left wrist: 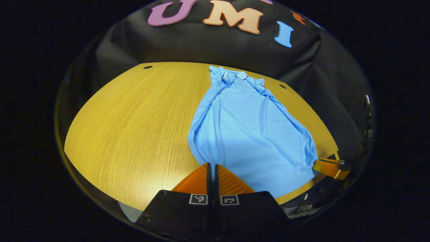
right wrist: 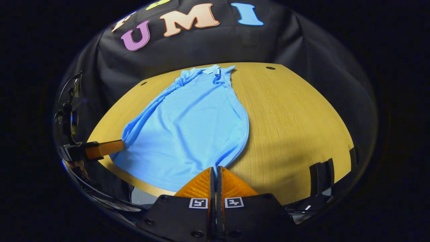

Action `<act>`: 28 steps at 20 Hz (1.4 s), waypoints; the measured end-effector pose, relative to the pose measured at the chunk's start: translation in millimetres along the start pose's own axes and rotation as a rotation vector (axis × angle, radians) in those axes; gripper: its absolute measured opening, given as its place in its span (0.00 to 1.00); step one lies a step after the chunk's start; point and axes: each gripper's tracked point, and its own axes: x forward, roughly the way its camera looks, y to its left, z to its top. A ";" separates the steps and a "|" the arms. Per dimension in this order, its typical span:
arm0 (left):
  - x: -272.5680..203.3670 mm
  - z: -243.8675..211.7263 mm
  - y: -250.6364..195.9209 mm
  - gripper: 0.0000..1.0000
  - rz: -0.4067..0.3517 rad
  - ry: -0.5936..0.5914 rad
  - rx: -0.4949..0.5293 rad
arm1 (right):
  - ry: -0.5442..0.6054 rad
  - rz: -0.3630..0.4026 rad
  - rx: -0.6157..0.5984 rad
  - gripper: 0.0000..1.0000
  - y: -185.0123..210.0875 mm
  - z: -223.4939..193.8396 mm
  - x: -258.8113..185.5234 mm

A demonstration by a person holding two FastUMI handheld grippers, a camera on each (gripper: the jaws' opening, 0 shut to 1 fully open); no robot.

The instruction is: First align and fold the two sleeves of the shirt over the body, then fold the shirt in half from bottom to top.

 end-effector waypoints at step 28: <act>88.3 240.4 3.2 0.00 -0.093 -0.131 0.057 | -0.276 -0.017 0.047 0.04 5.8 256.7 87.6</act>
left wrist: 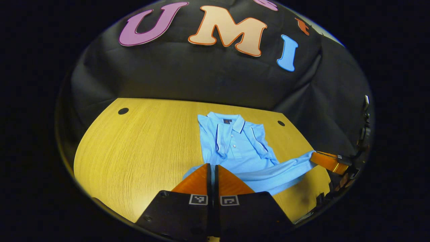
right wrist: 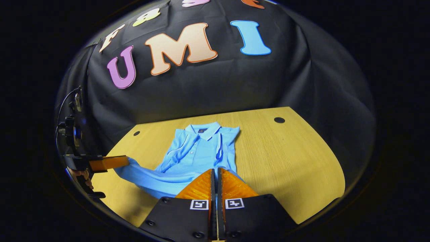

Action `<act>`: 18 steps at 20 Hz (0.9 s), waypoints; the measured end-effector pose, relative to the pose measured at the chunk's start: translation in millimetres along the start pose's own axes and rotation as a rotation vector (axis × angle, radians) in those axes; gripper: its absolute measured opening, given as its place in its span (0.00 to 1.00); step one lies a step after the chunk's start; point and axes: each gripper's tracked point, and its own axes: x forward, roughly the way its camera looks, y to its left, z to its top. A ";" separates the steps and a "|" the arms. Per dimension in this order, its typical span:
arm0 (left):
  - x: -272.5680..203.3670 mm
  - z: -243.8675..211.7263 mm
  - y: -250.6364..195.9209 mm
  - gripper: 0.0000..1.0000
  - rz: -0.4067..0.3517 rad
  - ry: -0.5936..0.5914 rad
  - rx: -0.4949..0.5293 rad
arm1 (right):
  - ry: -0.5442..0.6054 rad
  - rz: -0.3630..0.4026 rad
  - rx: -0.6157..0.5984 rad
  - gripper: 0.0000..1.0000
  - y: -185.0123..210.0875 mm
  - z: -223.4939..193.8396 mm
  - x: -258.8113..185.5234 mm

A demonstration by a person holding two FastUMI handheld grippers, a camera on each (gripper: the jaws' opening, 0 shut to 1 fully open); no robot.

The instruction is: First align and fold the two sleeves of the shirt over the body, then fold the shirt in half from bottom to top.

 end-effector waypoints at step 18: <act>173.8 85.7 49.6 0.00 -0.027 0.011 0.006 | -0.037 -0.142 0.086 0.03 -25.9 64.6 208.1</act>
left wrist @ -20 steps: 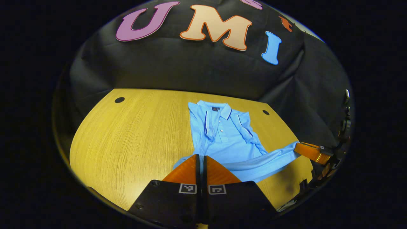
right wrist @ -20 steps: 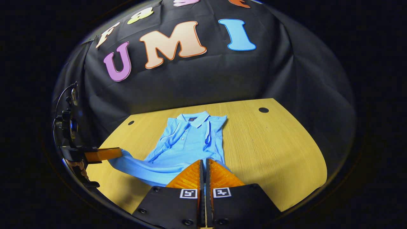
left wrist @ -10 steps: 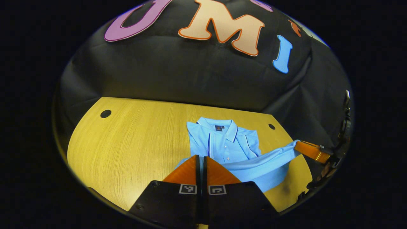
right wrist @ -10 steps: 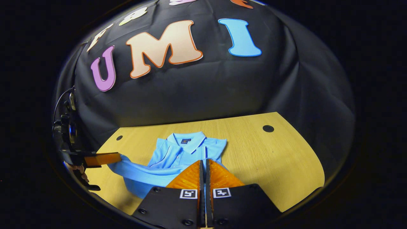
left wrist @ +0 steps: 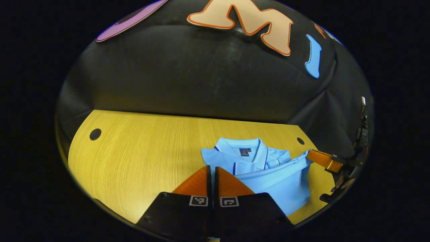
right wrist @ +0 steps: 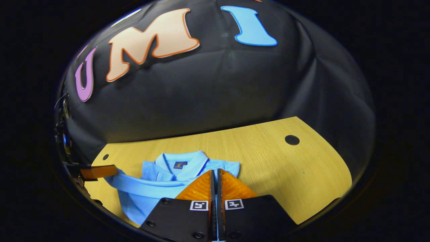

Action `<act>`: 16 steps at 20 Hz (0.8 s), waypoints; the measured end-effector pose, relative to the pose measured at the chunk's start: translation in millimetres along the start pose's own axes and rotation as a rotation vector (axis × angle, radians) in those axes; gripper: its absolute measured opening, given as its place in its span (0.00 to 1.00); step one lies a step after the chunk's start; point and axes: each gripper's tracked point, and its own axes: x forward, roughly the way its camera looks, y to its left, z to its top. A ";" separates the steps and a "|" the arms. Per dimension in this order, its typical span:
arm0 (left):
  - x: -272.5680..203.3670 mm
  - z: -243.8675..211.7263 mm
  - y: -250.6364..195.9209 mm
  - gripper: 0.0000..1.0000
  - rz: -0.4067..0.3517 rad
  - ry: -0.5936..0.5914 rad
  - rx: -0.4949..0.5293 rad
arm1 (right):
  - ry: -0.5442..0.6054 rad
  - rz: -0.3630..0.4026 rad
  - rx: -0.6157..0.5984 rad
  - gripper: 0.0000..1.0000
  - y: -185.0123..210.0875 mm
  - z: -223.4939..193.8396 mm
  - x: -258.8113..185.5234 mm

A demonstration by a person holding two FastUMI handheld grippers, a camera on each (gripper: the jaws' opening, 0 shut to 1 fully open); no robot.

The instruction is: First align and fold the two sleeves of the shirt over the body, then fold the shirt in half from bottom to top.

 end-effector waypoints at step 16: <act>-12.3 55.0 13.0 0.96 0.105 -0.187 0.025 | -0.125 -0.050 -0.148 0.99 -6.2 32.1 -28.9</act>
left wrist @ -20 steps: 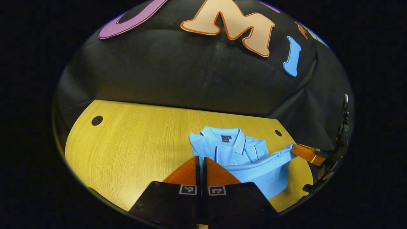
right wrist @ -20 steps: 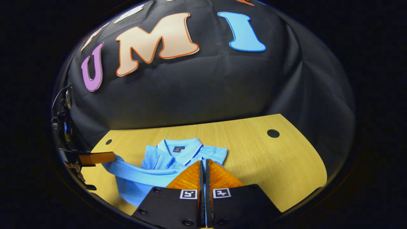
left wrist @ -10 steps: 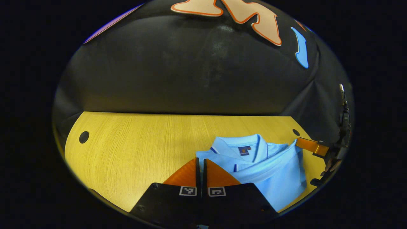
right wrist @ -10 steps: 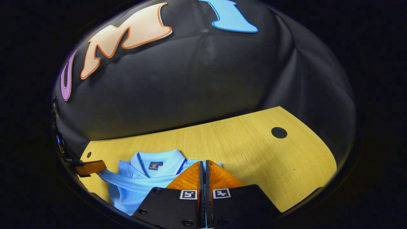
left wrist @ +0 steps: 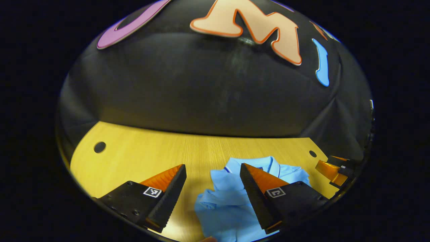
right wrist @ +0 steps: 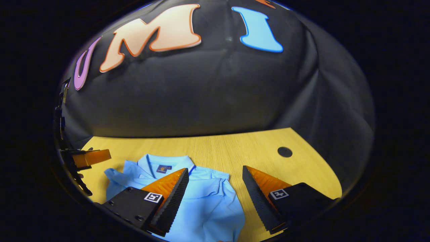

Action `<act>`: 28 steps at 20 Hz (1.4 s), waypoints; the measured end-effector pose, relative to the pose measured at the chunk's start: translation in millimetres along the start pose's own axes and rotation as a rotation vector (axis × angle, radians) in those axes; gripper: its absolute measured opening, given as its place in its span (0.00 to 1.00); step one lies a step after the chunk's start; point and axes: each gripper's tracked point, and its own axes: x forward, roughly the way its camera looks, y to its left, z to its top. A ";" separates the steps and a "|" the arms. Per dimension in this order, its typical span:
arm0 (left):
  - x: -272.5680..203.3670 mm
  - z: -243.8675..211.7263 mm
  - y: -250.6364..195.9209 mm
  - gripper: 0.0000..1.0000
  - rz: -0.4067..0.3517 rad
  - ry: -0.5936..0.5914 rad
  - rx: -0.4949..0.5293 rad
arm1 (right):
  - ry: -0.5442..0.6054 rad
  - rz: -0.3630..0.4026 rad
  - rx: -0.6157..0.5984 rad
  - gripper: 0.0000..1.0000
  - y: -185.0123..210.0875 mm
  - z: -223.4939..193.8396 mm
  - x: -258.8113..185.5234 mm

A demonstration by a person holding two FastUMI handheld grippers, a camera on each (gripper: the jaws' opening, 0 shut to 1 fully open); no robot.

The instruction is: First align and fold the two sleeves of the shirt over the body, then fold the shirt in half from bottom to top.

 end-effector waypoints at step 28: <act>-308.0 49.6 -68.9 0.95 0.072 -0.320 0.106 | -0.319 0.174 0.002 0.99 -7.5 76.5 -309.0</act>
